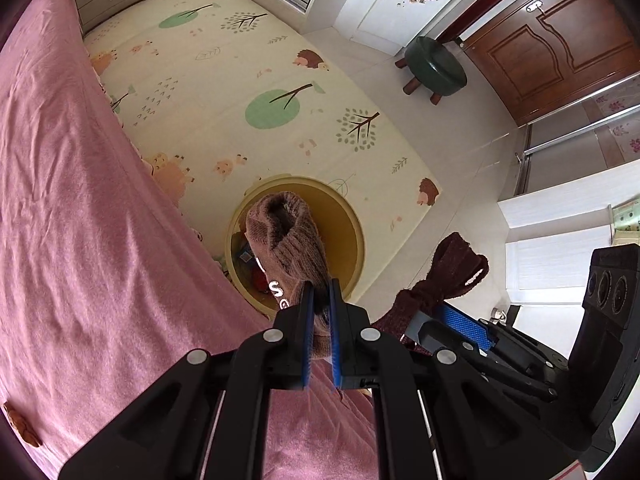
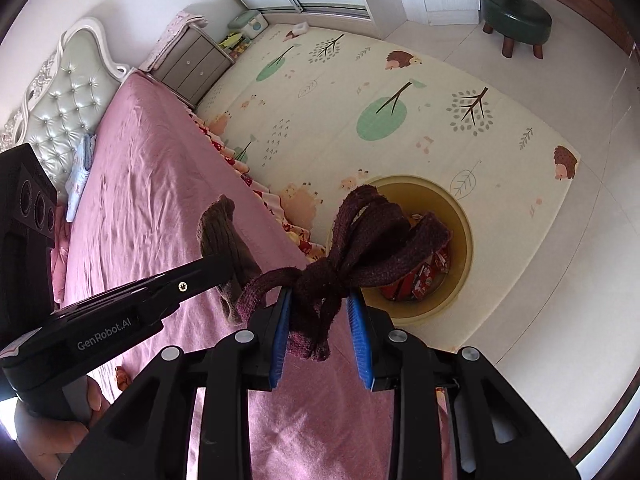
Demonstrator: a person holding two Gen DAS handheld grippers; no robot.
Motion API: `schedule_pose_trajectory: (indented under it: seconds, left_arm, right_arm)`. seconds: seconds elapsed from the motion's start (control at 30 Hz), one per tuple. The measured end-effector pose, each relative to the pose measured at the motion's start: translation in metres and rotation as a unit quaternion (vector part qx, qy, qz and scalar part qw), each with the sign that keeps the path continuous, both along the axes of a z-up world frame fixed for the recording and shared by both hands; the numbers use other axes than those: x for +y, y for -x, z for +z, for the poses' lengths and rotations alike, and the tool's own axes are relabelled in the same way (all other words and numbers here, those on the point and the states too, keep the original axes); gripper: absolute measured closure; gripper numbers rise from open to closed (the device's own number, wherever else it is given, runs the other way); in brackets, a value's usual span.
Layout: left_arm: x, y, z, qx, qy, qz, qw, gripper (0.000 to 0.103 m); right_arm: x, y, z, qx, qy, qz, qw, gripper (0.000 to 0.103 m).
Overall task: Collect trash
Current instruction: 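Carry the brown sock and dark ribbon to the yellow bin and release both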
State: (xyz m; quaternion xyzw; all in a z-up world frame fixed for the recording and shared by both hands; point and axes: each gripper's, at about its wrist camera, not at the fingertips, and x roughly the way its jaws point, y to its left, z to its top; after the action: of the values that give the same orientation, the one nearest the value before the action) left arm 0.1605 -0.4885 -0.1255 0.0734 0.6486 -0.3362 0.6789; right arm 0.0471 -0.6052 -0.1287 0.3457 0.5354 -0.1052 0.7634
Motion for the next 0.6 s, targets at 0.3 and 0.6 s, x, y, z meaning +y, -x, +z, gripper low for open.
schedule_pose_trajectory:
  seconds: [0.3,0.6]
  left_arm:
    - [-0.027,-0.020,-0.007,-0.001,0.007,0.000,1.0000,0.095]
    - [-0.030,-0.035,0.009,-0.034,0.005,0.015,0.9993,0.025]
  right_arm:
    - [-0.018,-0.014,-0.010,0.009,0.007,0.001,1.000,0.073]
    - [-0.037,-0.015,0.003,0.000,0.023,-0.007,1.000,0.056]
